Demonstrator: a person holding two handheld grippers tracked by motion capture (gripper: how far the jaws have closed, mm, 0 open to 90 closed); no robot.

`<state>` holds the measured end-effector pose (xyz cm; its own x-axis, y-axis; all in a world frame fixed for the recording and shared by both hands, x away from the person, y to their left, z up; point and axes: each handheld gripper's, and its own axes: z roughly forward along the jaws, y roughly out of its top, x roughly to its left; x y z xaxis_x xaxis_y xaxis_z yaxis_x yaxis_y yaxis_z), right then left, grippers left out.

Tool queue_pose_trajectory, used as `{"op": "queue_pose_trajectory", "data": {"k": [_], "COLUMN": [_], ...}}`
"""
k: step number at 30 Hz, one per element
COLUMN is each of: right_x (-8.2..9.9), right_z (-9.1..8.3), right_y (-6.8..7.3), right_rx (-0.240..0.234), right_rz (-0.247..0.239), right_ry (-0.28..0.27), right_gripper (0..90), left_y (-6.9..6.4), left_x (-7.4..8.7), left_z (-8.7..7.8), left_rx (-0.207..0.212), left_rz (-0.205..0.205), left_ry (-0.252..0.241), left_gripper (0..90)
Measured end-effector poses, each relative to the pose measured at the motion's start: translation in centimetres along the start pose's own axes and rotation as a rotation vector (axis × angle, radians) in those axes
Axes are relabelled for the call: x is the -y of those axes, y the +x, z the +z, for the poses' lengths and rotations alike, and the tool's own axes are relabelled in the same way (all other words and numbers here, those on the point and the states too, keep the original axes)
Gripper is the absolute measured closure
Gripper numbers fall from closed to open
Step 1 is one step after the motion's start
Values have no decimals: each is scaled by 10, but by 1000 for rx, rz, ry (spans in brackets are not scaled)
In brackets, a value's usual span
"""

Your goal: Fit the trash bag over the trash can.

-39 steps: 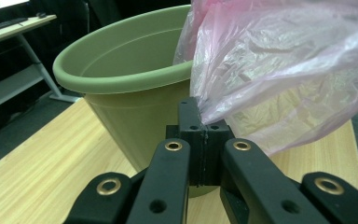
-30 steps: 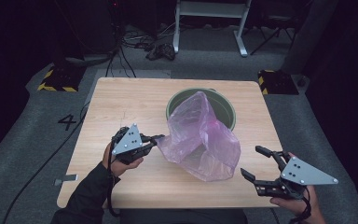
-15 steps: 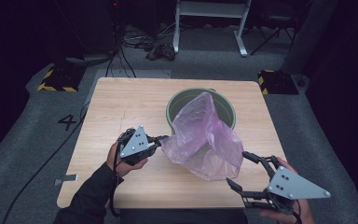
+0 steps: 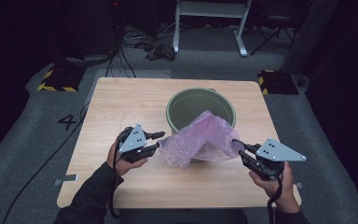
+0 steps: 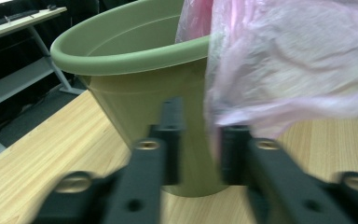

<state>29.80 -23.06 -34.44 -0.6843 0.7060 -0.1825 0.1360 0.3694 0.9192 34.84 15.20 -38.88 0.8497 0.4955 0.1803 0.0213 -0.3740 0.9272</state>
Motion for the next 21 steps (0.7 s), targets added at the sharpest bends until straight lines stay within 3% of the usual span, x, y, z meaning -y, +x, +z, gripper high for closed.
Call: {"op": "queue_pose_trajectory", "data": {"k": [2,5,8,10,14,18,20,21], "right_x": [1,0,-2,-3,-5,-5,-5,-5], "right_z": [-1,-3,-4,-4,-4,-2,-2,-2], "right_y": [0,1,2,4,6,6,6,6], "right_rx": [-6,4,1,0,-3,-2,-3,-5], "right_rz": [10,10,13,9,-1,-5,-8,-10], "right_ry": [0,0,2,-1,-1,4,2,-1], "right_gripper": [836,825,826,826,825,824,824,824], "left_y": [-7,-23,-38,-47,-63,-68,-69,-69], "left_x": [-1,-6,-12,-16,-26,-40,-46,-48], "left_z": [-5,-13,-20,-23,-22,-16,-13,-11], "left_rx": [18,24,56,97,139,118,108,82], "left_rz": [8,40,66,76,91,76,79,85], "left_ry": [-8,-25,-37,-46,-72,-106,-129,-138], "left_gripper": [410,242,168,158,152,172,249,321]}}
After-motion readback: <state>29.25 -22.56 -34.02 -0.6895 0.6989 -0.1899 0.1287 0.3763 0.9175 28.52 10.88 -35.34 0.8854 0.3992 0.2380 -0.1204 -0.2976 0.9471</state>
